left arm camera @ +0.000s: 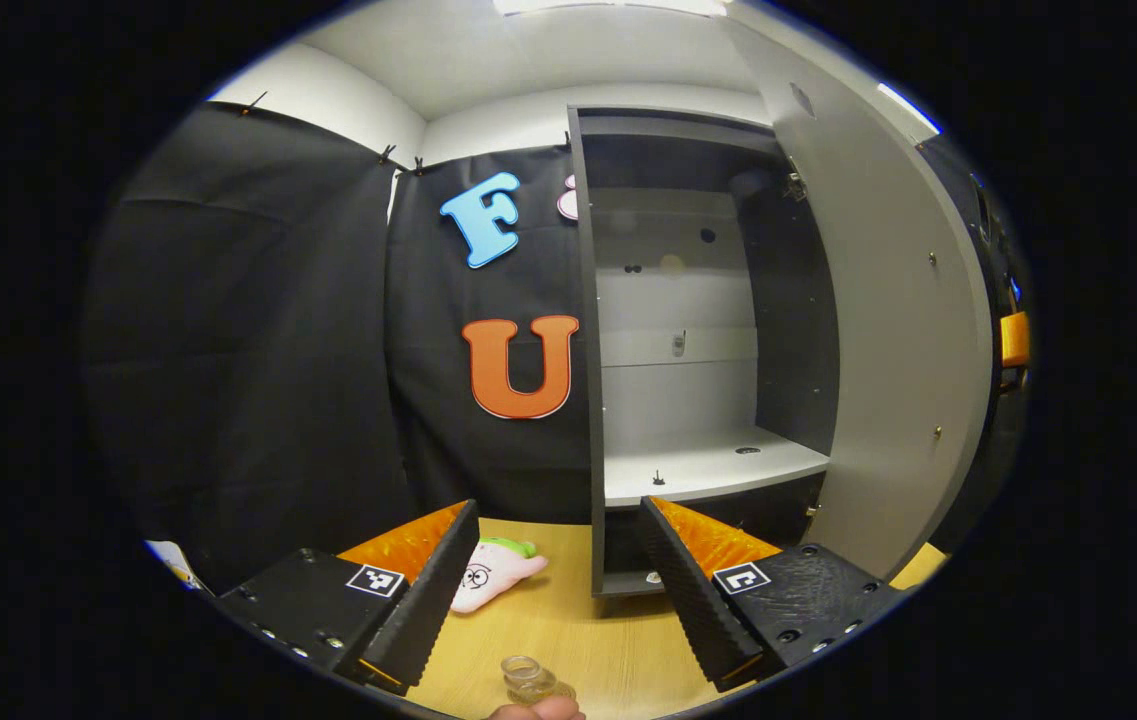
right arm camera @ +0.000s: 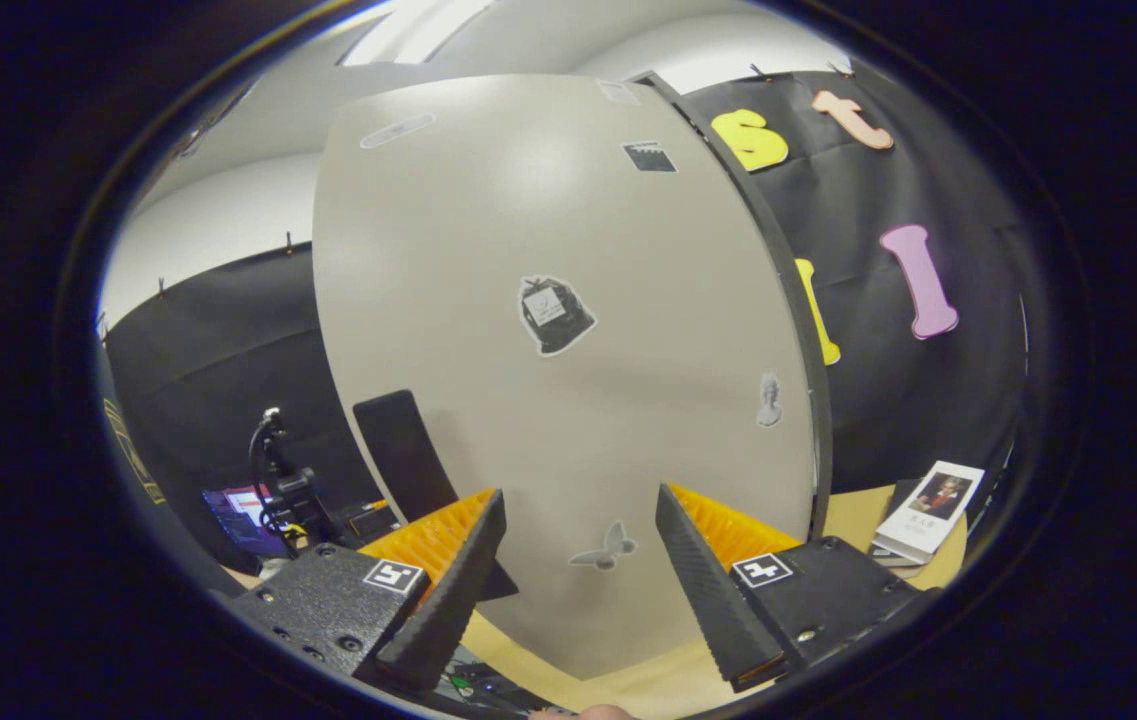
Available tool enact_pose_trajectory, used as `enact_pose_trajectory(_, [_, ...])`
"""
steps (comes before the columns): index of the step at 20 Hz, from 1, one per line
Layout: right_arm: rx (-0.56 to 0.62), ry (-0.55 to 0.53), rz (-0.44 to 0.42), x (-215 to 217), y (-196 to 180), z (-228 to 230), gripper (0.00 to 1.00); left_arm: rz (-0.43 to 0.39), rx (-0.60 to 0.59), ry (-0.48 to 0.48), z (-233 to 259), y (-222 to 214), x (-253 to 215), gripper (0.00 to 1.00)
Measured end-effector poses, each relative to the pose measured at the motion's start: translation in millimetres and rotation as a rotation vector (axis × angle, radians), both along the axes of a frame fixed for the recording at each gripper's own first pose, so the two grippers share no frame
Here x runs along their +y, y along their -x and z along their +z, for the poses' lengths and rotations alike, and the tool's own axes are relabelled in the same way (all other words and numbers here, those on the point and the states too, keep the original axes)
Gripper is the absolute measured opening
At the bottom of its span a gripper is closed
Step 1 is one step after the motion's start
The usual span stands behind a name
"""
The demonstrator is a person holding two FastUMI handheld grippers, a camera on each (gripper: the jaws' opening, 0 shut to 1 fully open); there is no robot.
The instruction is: Open the cabinet door with the right hand, grasp the bottle in the cabinet with the left hand and place it on the coaster, then close the cabinet door with the right hand.
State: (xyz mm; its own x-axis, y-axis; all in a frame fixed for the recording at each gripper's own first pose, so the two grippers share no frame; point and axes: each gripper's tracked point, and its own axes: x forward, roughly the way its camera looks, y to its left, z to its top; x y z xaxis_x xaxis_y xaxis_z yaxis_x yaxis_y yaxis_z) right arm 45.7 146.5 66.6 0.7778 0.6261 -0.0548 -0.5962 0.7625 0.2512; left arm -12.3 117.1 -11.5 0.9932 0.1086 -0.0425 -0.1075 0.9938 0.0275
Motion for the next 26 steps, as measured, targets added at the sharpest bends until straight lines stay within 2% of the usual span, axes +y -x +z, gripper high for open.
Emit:
enact_pose_trajectory(11, [-0.002, -0.007, -0.027, 4, 2, -3, 0.97, -0.046, -0.002, -0.001, -3, -8, -12, 0.96])
enact_pose_trajectory(14, [0.003, -0.012, 0.01, 15, 4, -1, 0.98, -0.046, -0.01, 0.002, 1, -7, -11, 0.96])
enact_pose_trajectory(26, [0.014, -0.025, -0.022, 8, 8, -1, 0.98, -0.049, -0.009, 0.002, 0, -3, -11, 0.96])
